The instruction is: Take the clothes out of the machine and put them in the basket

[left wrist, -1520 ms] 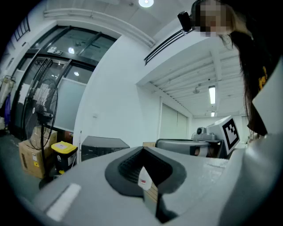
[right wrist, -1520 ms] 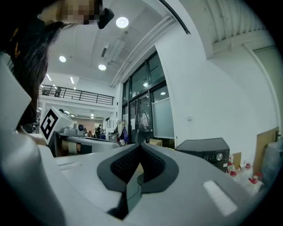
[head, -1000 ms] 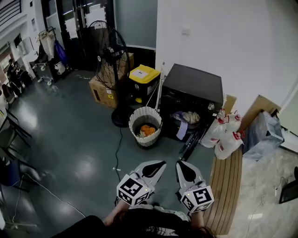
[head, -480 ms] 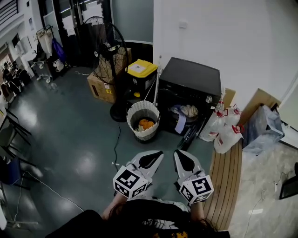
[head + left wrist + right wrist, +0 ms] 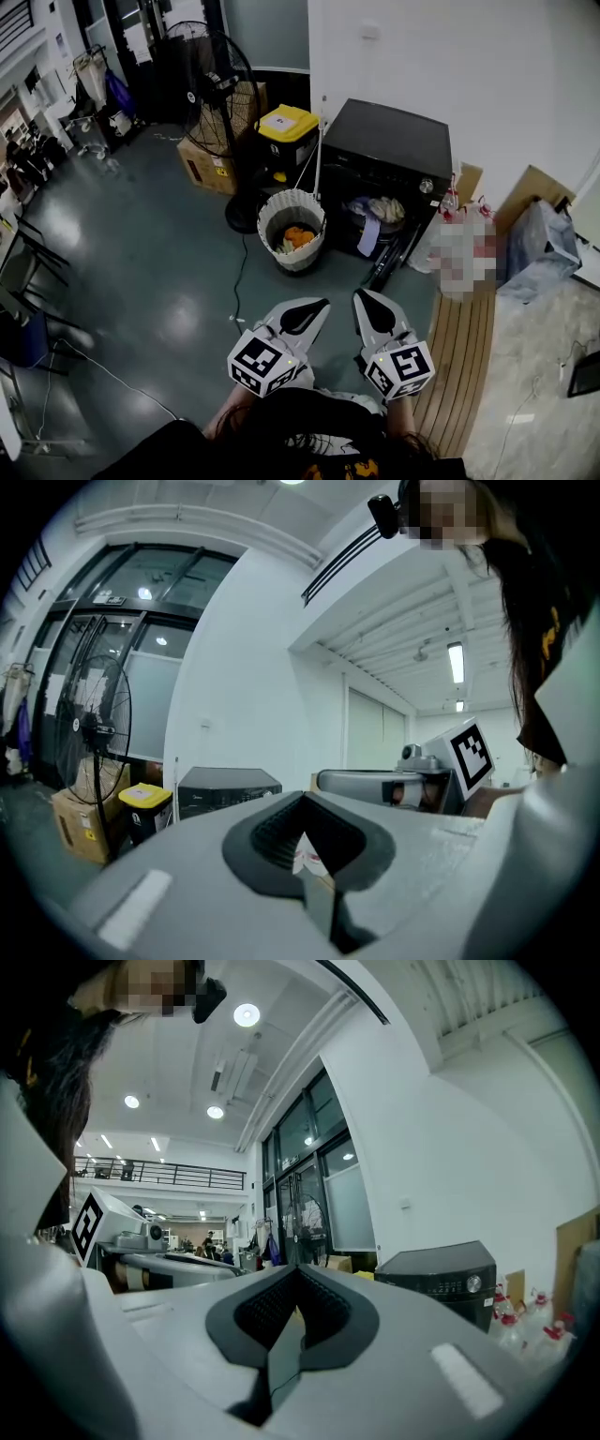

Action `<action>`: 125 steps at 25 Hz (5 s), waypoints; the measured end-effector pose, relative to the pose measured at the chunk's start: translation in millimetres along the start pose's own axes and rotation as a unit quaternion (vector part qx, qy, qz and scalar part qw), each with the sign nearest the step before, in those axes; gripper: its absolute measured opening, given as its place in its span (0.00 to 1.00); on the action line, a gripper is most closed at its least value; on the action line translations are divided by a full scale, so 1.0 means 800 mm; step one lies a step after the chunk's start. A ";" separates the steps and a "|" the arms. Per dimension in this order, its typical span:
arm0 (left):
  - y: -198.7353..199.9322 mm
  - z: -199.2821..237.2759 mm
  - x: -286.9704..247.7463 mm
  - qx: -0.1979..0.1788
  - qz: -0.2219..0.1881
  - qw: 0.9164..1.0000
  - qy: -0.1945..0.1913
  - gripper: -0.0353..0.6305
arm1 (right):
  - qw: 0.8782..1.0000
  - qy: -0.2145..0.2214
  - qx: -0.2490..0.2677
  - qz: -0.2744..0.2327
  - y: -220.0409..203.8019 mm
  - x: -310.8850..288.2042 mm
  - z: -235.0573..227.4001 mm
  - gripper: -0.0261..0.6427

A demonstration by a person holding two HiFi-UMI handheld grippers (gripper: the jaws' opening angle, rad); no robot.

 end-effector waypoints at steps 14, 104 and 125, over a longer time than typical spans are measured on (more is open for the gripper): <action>-0.035 0.122 -0.076 0.014 0.009 1.000 -0.008 0.05 | 1.000 -0.021 -0.020 0.003 -0.002 -0.114 -0.075 0.06; -0.477 0.456 -0.573 -0.096 0.144 0.952 -0.251 0.05 | 0.894 -0.377 -0.220 0.099 -0.473 -0.555 -0.785 0.37; -0.574 0.493 -0.588 -0.113 0.134 0.962 -0.209 0.05 | 0.859 -0.447 -0.178 0.177 -0.570 -0.629 -0.933 0.54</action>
Point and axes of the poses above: the fingertips, and each gripper's own axes: x backward along the fingers, z to its left, y out of its top, the point moved 5 cm from there along x, backward along the fingers, and after that the axes turned 12 degrees about -x, right-handed, at the moved point
